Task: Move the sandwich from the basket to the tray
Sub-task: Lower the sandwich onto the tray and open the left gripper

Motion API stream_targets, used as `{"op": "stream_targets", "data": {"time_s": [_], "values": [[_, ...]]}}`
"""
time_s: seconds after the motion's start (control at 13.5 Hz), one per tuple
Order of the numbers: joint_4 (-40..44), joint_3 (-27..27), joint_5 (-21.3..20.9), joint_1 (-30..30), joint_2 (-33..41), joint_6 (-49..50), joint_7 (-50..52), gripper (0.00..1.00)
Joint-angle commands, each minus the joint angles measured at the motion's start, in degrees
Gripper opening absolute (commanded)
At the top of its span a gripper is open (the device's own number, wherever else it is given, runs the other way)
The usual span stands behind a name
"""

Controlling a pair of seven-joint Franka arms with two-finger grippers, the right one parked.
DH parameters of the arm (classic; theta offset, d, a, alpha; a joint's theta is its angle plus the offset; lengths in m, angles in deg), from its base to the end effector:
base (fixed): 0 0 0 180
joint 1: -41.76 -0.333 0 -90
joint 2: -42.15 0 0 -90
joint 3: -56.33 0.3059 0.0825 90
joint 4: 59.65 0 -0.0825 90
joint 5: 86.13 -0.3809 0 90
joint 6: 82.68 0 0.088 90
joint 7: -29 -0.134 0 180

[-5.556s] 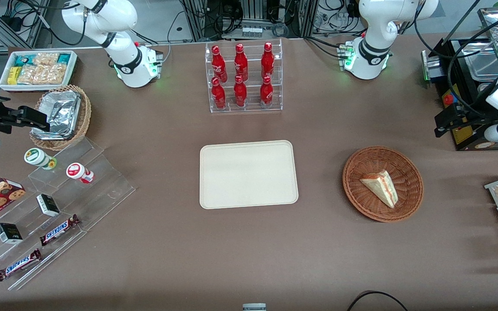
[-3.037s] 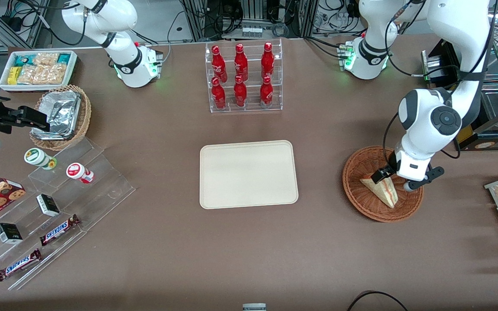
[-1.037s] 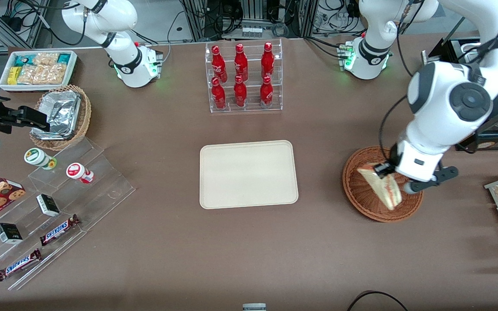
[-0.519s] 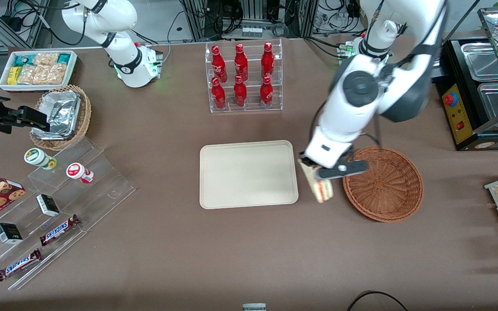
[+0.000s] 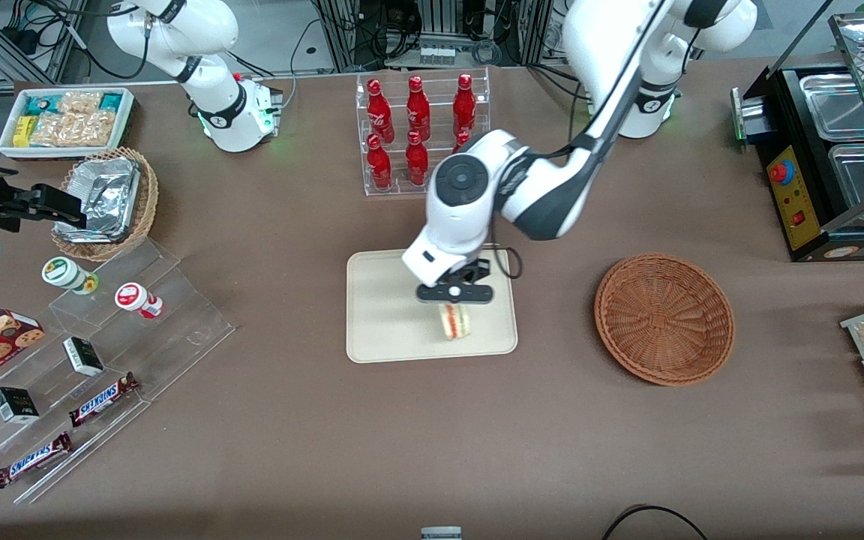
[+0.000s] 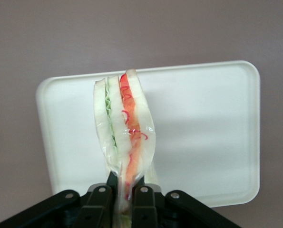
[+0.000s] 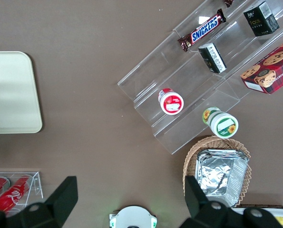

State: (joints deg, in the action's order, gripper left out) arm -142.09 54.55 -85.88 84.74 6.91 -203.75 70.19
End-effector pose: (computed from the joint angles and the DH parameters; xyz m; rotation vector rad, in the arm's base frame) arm 0.5102 -0.5014 0.3030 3.0839 -0.0832 0.0444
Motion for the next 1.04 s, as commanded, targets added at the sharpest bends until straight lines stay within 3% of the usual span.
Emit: {"op": "stream_targets", "data": {"time_s": [0.0,0.96], "values": [[2.46,0.81,0.02,2.45,-3.95,-1.79,-0.40,0.00],[0.62,0.90,-2.01,4.91,-7.91,-5.75,-1.11,0.00]]}}
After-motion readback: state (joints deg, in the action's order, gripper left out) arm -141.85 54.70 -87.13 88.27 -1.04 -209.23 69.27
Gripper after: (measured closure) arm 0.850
